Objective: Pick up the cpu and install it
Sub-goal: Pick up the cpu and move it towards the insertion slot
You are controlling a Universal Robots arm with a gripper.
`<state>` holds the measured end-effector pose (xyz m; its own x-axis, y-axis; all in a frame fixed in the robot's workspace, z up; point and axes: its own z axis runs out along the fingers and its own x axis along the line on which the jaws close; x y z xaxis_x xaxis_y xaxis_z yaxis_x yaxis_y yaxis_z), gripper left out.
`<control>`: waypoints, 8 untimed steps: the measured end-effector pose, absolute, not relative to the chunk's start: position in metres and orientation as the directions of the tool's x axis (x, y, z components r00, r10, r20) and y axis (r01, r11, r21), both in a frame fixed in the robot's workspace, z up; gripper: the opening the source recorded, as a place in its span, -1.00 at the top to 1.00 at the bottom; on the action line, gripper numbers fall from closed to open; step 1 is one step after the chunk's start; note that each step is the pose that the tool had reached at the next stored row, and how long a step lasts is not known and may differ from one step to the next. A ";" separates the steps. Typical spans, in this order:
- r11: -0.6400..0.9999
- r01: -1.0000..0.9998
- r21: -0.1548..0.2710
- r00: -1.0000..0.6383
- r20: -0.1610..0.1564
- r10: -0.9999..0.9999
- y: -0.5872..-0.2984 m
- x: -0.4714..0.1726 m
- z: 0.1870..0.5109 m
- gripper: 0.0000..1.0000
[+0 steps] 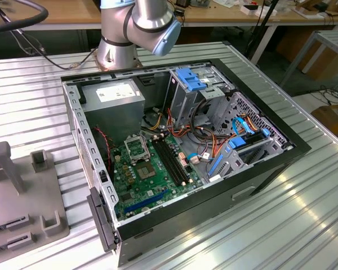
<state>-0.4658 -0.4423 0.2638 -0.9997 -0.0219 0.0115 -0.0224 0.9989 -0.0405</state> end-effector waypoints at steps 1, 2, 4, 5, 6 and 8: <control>0.999 -0.022 -0.040 -1.000 0.012 -0.022 -0.442 -0.466 0.265 0.05; 0.999 -0.022 -0.040 -1.000 0.012 -0.022 -0.442 -0.466 0.266 0.05; 0.999 -0.022 -0.040 -1.000 0.012 -0.022 -0.442 -0.466 0.268 0.05; 0.999 -0.022 -0.040 -1.000 0.012 -0.022 -0.442 -0.466 0.268 0.05; 0.999 -0.022 -0.040 -1.000 0.012 -0.022 -0.442 -0.466 0.269 0.05; 0.999 -0.022 -0.040 -1.000 0.013 -0.022 -0.442 -0.466 0.271 0.05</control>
